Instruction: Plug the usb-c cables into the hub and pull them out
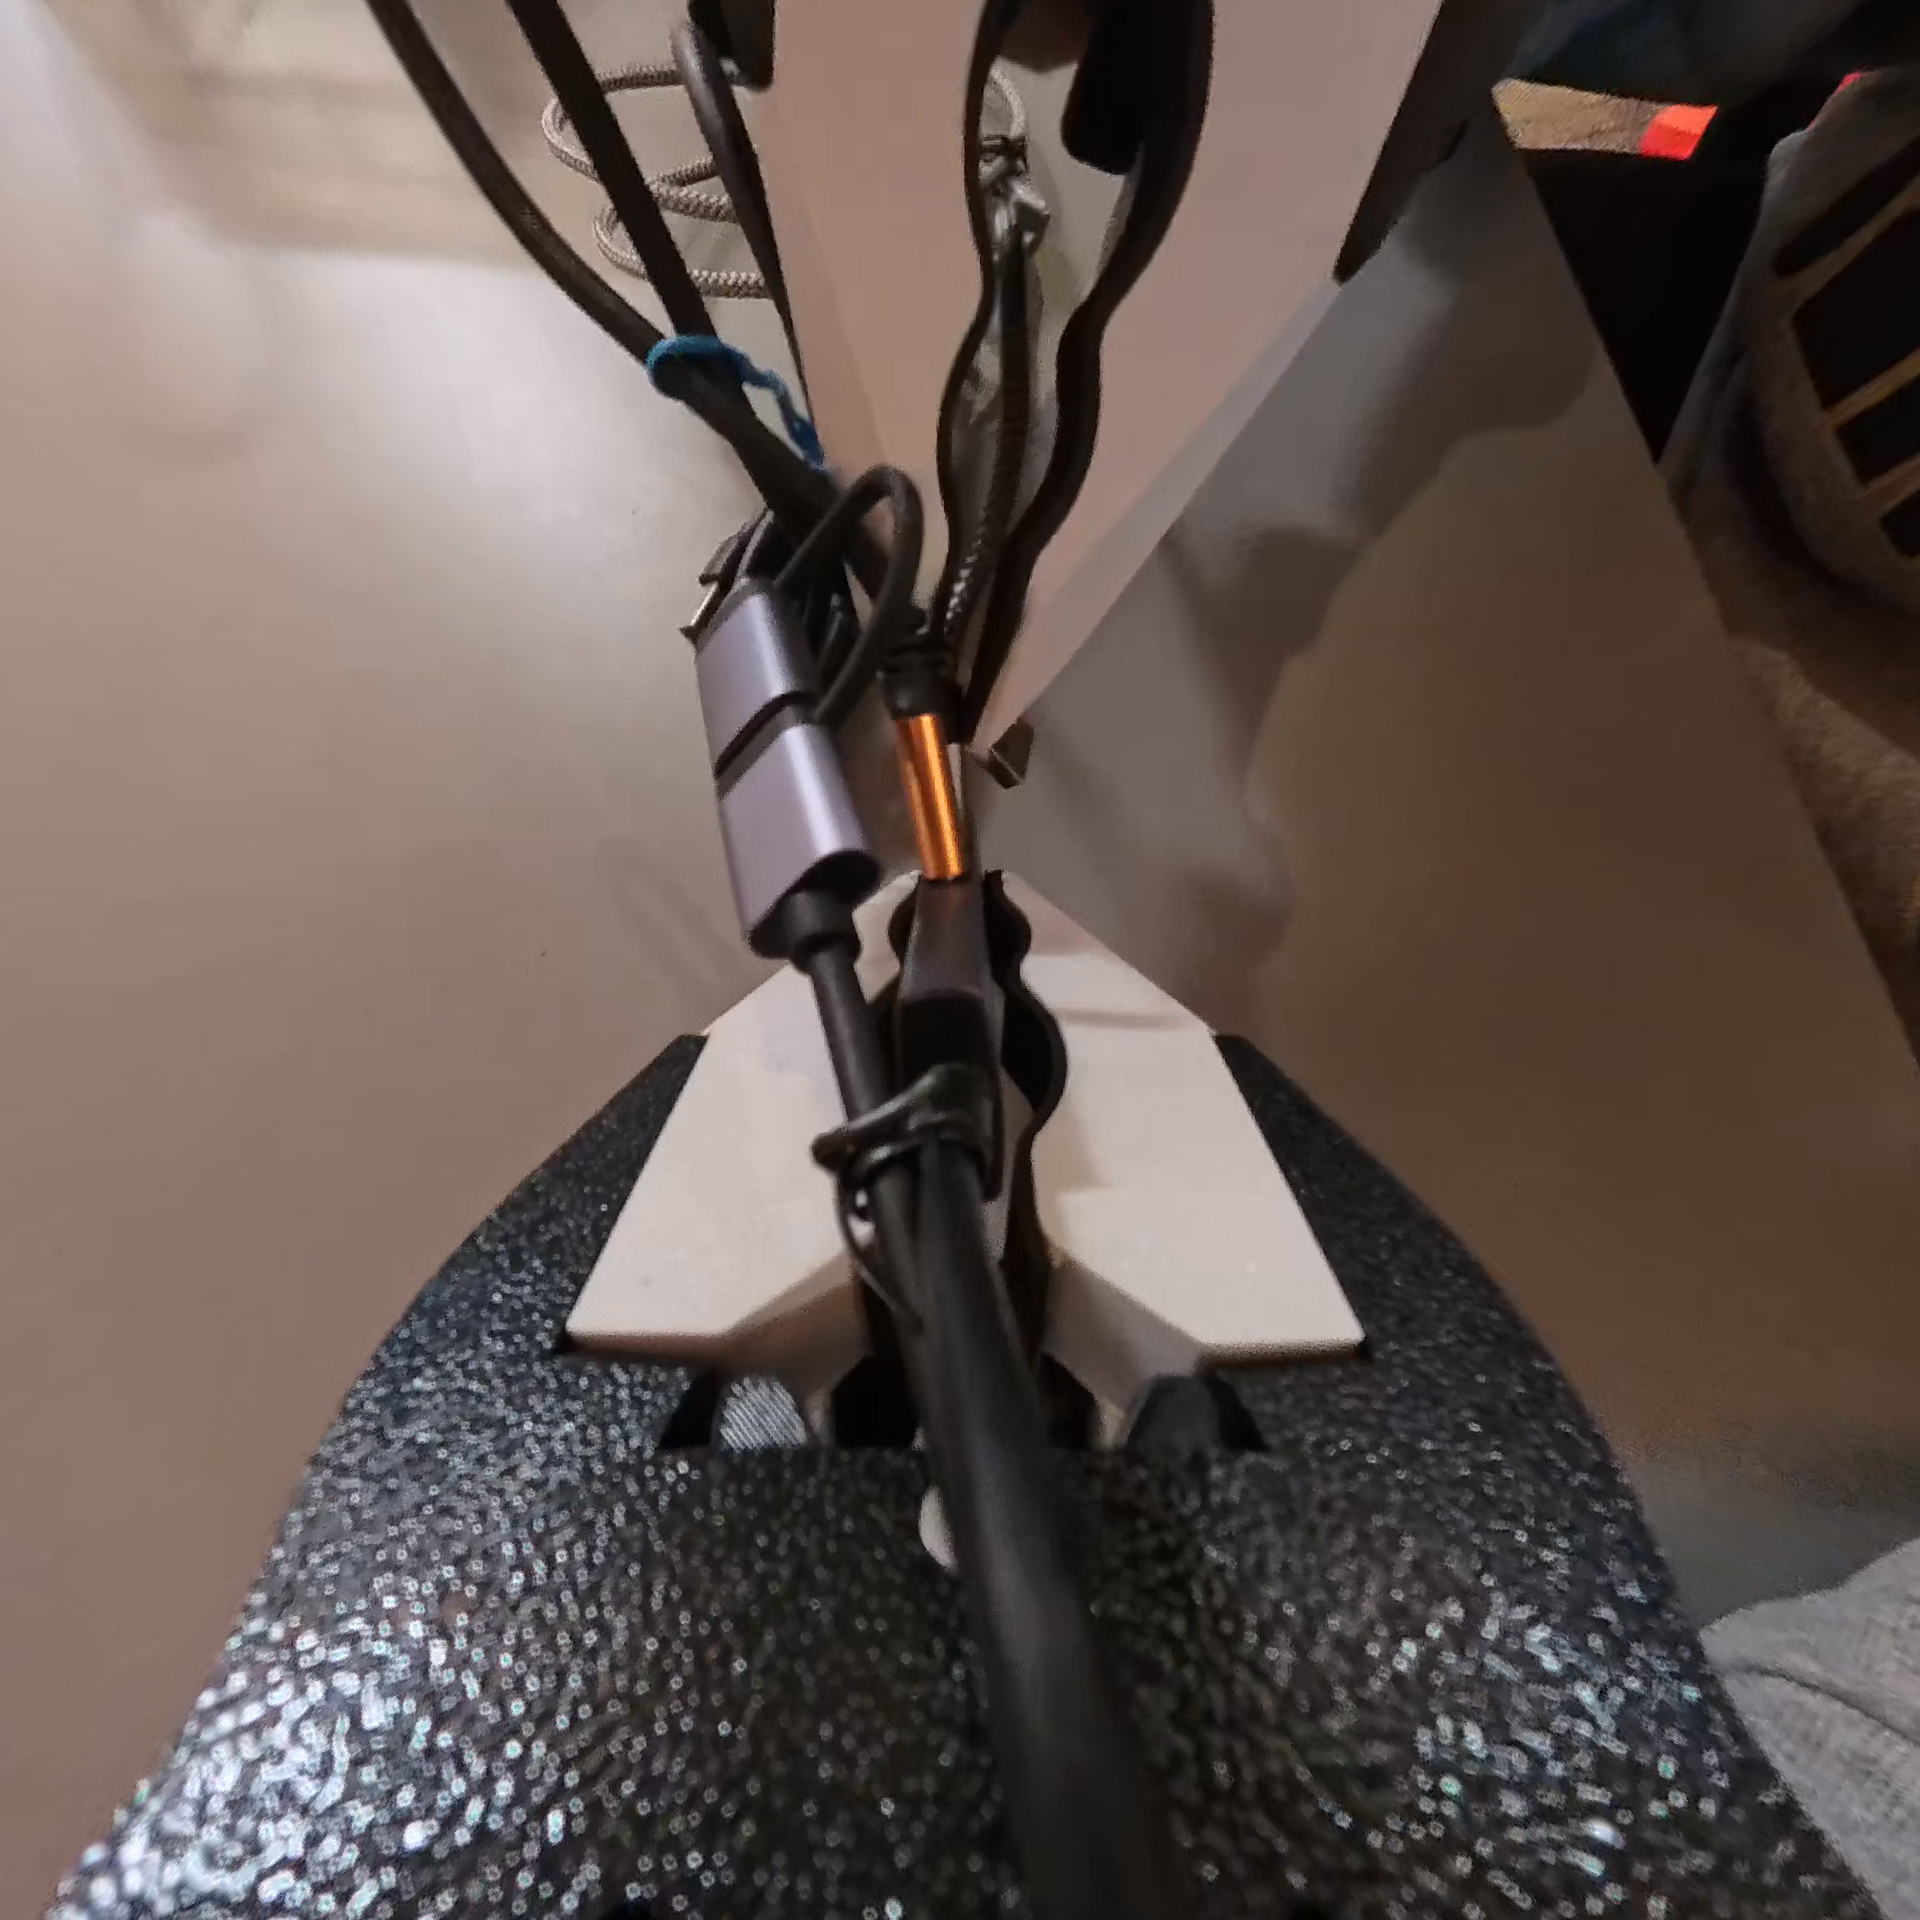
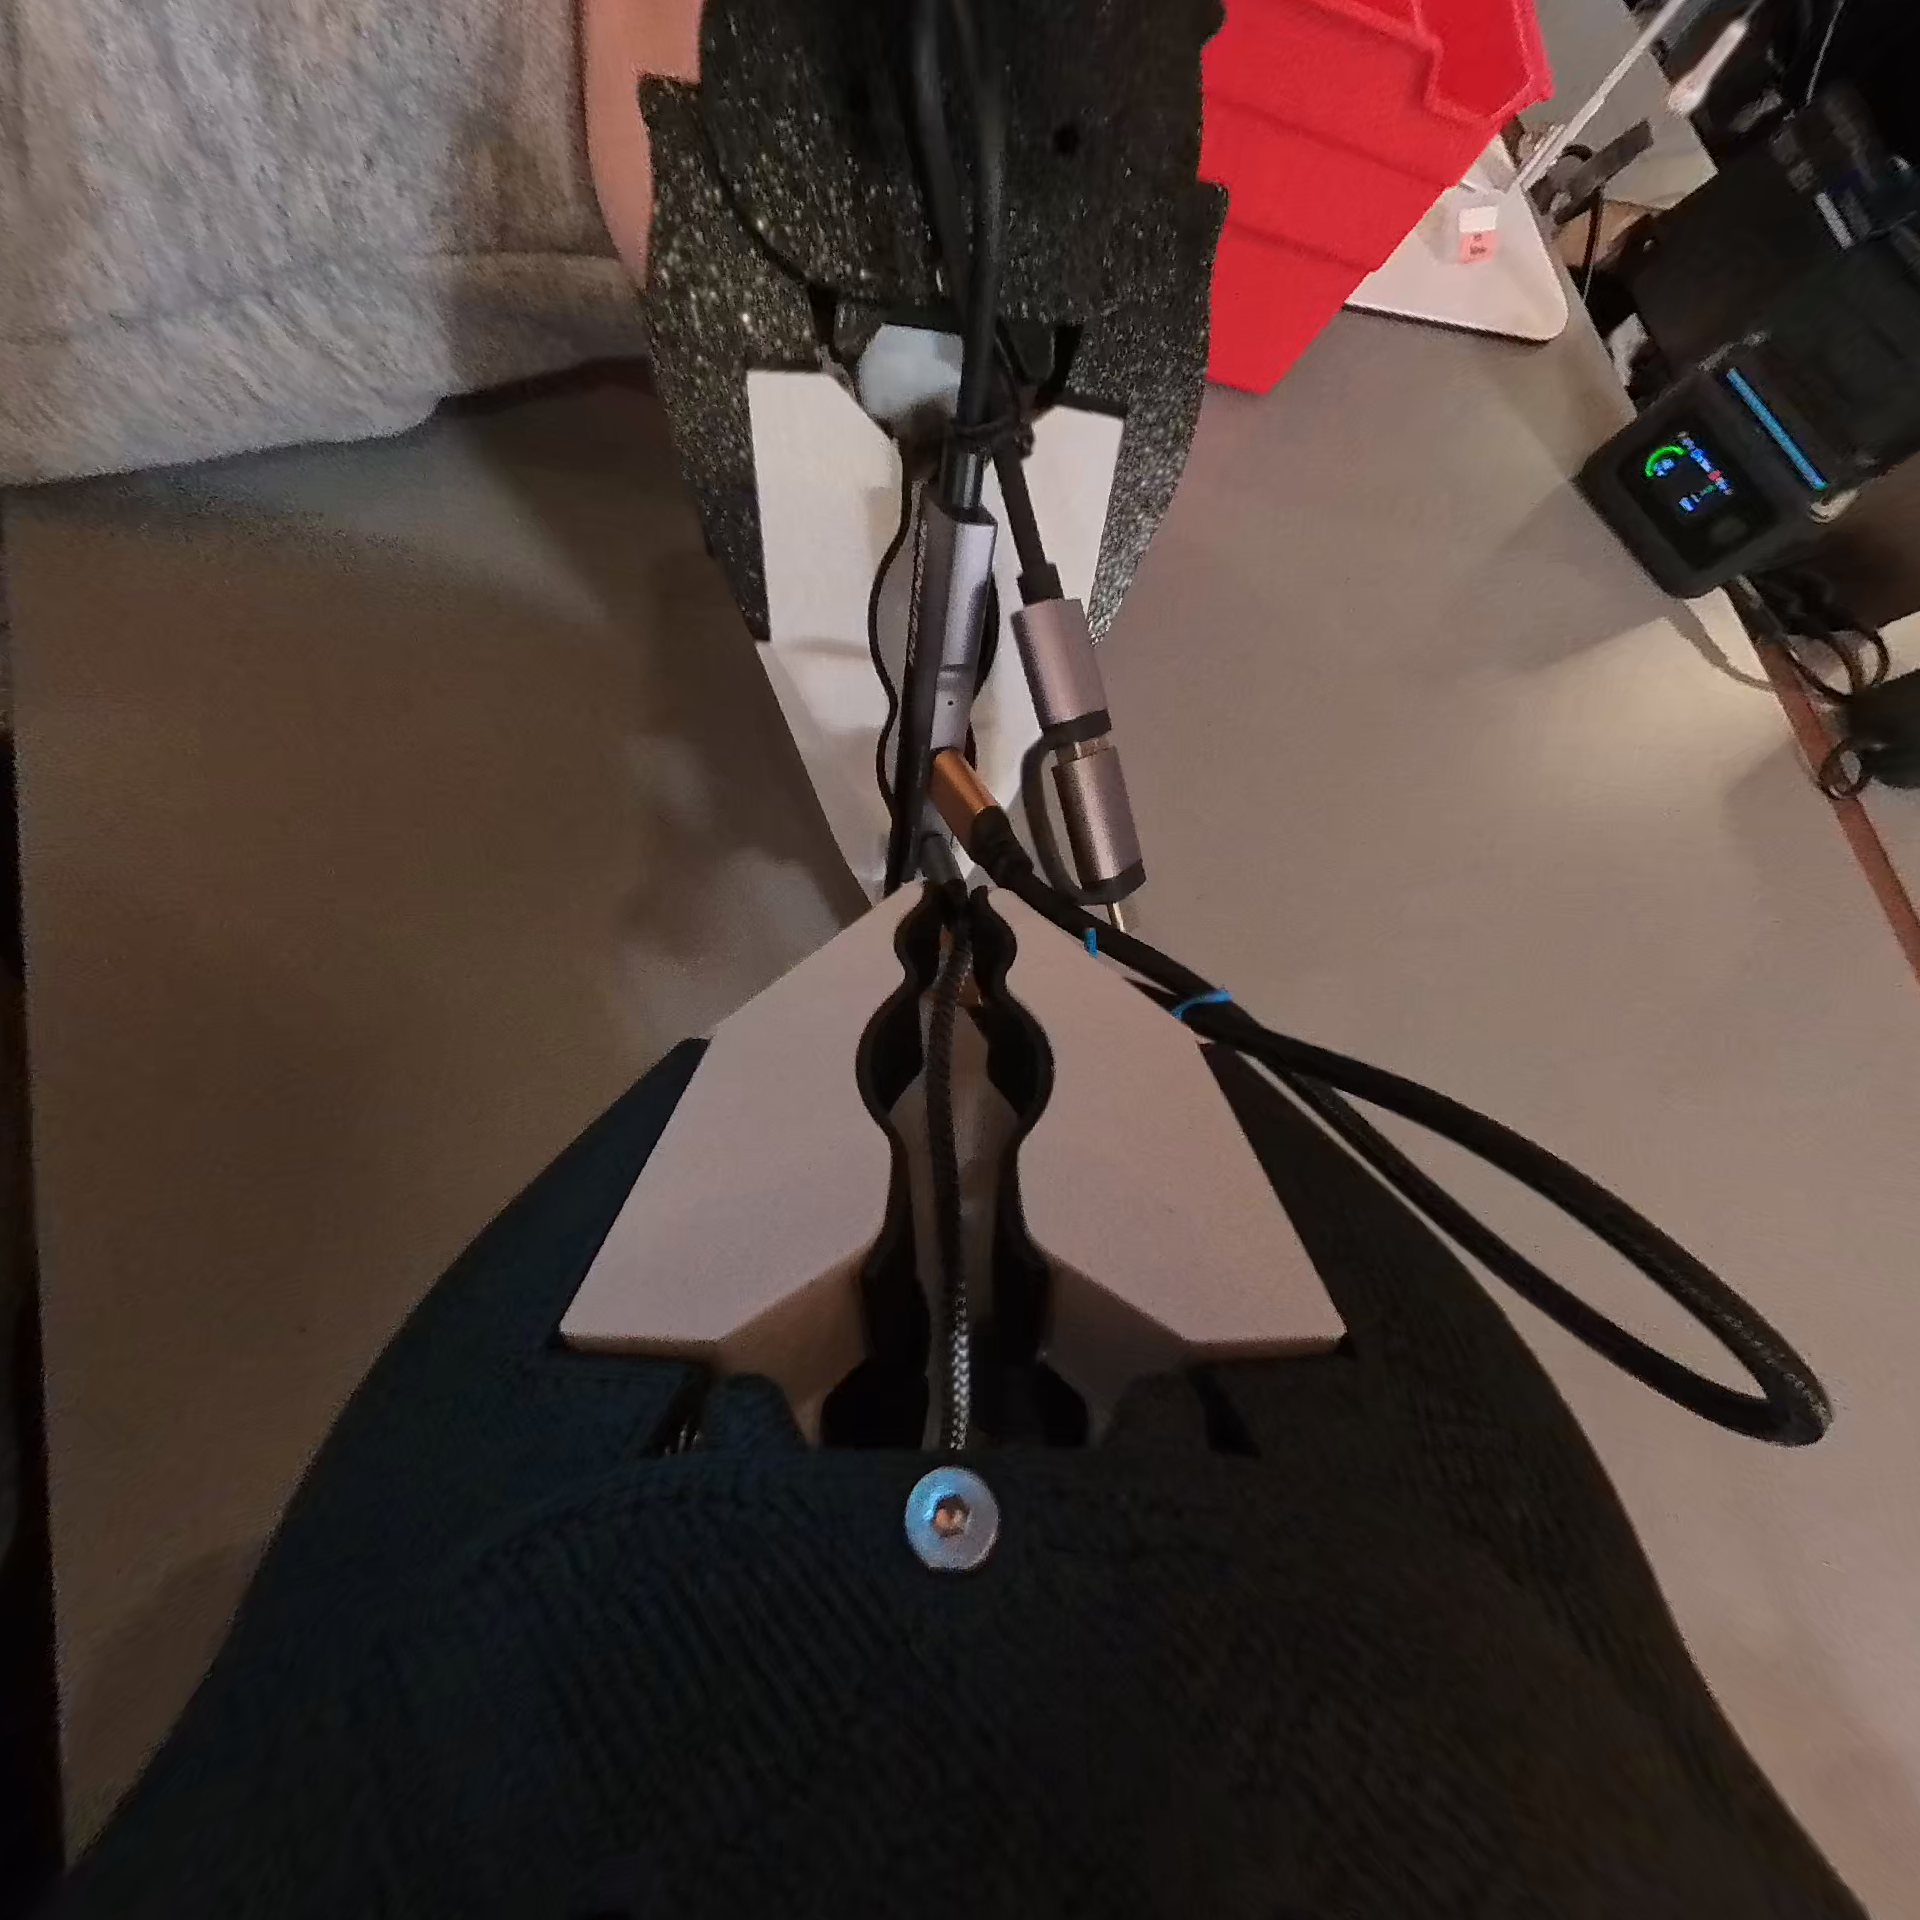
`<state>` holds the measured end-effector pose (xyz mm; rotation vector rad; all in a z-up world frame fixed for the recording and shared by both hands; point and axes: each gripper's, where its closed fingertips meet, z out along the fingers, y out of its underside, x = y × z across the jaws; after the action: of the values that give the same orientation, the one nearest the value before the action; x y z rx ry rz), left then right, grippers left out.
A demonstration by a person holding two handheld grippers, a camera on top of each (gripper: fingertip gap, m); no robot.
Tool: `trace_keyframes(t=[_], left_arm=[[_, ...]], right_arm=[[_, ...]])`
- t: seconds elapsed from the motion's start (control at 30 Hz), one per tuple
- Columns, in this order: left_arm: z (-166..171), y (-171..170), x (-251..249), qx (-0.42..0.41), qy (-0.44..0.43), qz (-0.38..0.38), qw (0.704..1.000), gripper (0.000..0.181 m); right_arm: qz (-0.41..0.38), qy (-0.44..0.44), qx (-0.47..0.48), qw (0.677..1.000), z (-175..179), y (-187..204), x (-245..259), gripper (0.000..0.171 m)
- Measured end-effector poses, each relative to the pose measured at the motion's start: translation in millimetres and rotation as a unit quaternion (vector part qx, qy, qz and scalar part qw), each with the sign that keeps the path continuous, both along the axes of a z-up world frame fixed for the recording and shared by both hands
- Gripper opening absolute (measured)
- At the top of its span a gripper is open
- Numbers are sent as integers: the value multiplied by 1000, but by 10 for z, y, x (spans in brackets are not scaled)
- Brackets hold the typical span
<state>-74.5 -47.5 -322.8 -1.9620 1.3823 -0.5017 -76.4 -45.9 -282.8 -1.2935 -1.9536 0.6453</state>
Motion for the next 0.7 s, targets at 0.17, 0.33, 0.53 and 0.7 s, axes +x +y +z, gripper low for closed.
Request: trace_keyframes(t=[0.17,0.33,0.53,0.7], left_arm=[[-1,1,4,1,11,7,1000,7],[41,151,-33,18,-25,44,999,7],[530,527,-388,109,-156,174,966,7],[787,618,-603,185,-177,231,939,7]], right_arm=[[-9,-3,5,1000,-15,9,-5,4],[-36,30,6,999,19,69,-8,20],[-101,251,103,957,685,239,172,46],[-132,303,140,933,953,357,301,59]])
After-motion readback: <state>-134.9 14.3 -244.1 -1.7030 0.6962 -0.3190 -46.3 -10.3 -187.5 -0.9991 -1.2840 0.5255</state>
